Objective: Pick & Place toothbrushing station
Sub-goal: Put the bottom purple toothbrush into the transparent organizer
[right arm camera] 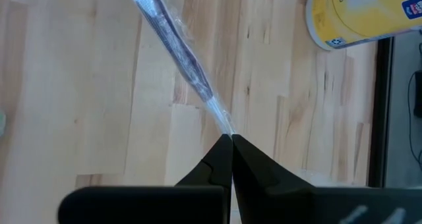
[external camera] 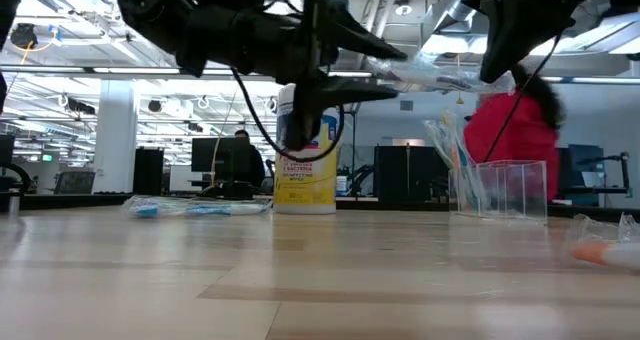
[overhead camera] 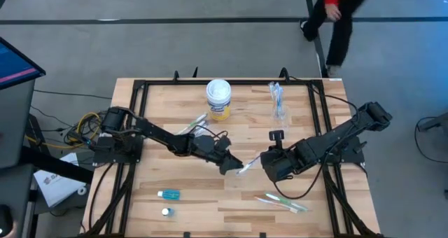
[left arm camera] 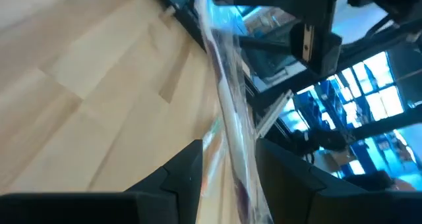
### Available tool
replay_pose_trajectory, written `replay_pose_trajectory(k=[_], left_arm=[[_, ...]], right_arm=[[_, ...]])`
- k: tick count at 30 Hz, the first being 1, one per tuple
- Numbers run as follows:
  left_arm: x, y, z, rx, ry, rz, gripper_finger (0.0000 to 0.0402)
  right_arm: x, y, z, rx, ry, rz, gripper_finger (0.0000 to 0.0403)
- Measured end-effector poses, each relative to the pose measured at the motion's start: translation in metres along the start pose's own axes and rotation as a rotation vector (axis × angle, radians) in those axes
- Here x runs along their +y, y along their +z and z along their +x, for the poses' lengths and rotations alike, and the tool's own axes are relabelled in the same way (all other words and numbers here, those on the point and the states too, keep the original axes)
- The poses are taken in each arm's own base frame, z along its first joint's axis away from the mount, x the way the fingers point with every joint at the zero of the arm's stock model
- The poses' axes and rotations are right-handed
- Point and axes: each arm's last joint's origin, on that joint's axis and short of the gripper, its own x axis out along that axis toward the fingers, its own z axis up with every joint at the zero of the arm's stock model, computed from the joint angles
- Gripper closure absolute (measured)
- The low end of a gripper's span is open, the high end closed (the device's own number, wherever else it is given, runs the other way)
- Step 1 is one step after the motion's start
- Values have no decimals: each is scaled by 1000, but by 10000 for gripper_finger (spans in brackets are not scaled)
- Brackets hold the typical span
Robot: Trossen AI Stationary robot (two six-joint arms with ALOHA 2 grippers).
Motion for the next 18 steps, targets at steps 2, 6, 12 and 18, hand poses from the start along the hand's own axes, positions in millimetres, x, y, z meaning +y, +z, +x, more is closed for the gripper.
replay_pose_trajectory(k=[2,6,12,18], left_arm=[[-2,2,4,-4,-18,2,266],[4,-1,9,19,1,-4,266],[1,-3,9,40,-21,-3,266],[2,-4,9,49,-9,-1,266]], right_arm=[[0,0,0,-1,-4,0,403],[0,0,0,-1,-11,-2,403],[-1,-1,0,4,-13,-13,403],[0,0,0,-3,-12,-14,403]])
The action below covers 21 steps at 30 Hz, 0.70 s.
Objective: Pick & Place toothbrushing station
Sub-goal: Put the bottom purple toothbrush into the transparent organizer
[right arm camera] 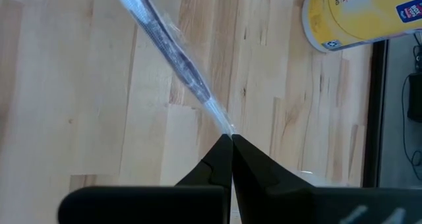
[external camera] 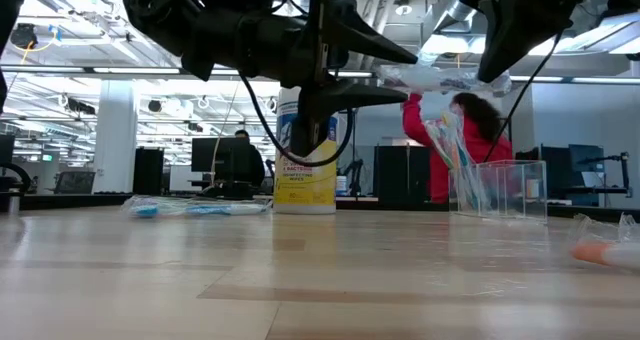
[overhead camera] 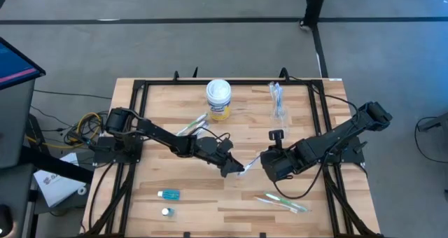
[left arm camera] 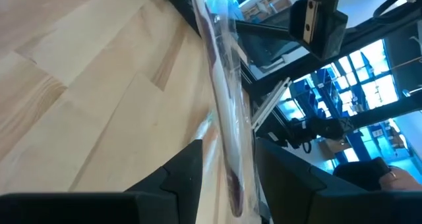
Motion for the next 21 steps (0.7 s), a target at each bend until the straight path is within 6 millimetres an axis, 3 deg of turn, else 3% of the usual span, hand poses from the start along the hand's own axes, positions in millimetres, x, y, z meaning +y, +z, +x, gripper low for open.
replay_pose_trajectory(k=[7,13,16,21], left_arm=[[7,-6,5,19,27,-7,266],[12,-14,30,91,-3,-29,266],[7,-9,35,95,-41,-21,266],[-5,5,28,48,-72,66,266]], right_arm=[[-1,0,0,0,-5,3,403],[-5,1,3,3,-12,20,403],[-5,1,3,3,-12,19,403],[-1,0,1,1,-7,11,403]])
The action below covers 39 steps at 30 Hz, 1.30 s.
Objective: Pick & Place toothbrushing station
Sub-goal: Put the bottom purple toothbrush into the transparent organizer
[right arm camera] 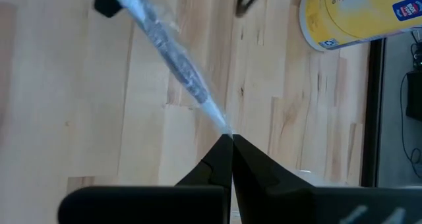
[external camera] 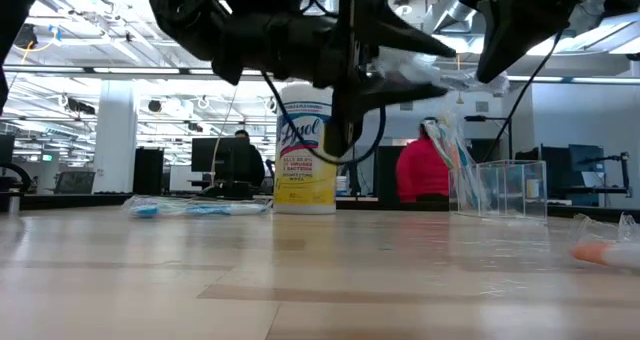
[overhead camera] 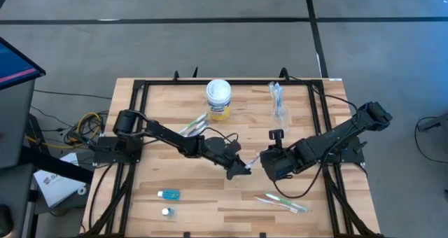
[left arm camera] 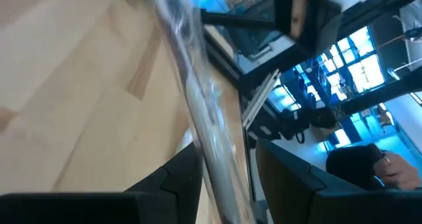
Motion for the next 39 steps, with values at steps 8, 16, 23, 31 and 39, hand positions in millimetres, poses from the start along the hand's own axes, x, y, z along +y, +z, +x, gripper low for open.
replay_pose_trajectory(k=[8,16,23,31,39], left_arm=[[9,-8,2,57,62,-8,266],[13,-11,4,51,86,-6,334],[15,-12,4,46,108,34,383],[18,-10,3,-28,191,126,386],[25,-13,-4,-164,300,230,386]], right_arm=[[0,0,0,-1,-3,0,403],[0,1,0,-11,-2,6,403],[1,6,0,-53,15,19,401],[-5,10,-21,-210,51,73,345],[-10,-7,-55,-407,-1,268,301]])
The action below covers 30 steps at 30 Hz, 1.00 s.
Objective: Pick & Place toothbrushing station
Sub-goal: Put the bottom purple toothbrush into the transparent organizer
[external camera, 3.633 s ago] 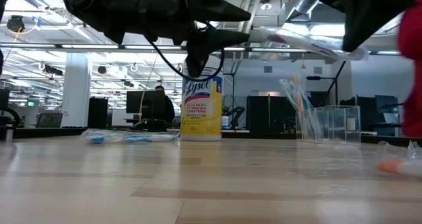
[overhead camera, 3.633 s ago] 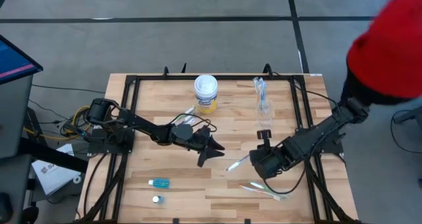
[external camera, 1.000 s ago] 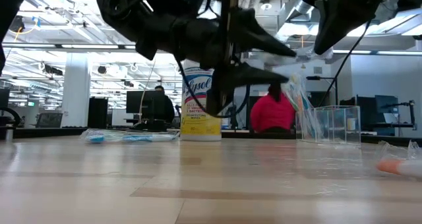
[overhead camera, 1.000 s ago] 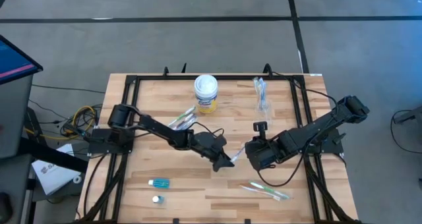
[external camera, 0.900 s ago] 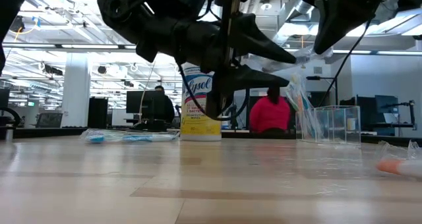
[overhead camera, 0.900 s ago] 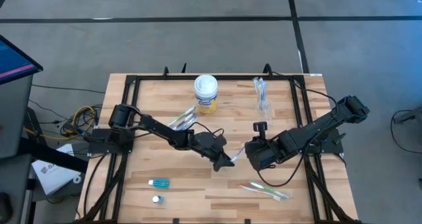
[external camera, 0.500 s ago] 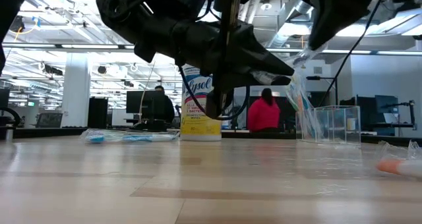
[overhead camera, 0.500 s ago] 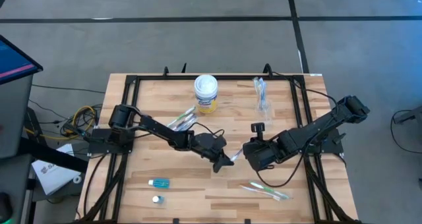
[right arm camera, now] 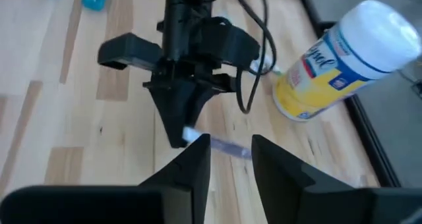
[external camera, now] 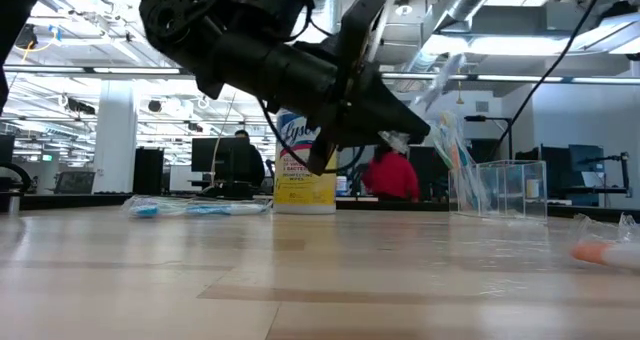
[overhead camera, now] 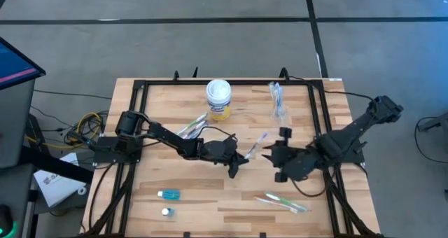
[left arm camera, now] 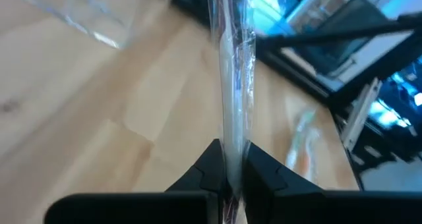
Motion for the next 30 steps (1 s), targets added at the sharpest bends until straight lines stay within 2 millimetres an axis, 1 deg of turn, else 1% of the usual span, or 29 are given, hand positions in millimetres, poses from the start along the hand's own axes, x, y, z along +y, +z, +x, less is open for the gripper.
replay_pose_trajectory(k=[6,10,13,18,21,25,30], left_arm=[[-1,4,-4,-112,-27,44,386],[-5,8,-5,-160,-57,96,386],[-7,10,-6,-190,-71,144,386],[-10,14,-7,-227,-89,196,386],[-11,14,-7,-237,-93,221,385],[-12,15,-7,-242,-104,239,385],[-15,15,-8,-257,-128,250,385]], right_arm=[[3,-30,-14,-155,-29,116,308],[2,-47,-16,-256,0,217,309],[-3,-56,-13,-306,-4,276,310],[-11,-70,1,-366,-39,339,310],[-15,-75,7,-422,-33,369,310],[-19,-77,12,-525,38,403,307],[-28,-80,20,-578,68,422,280]])
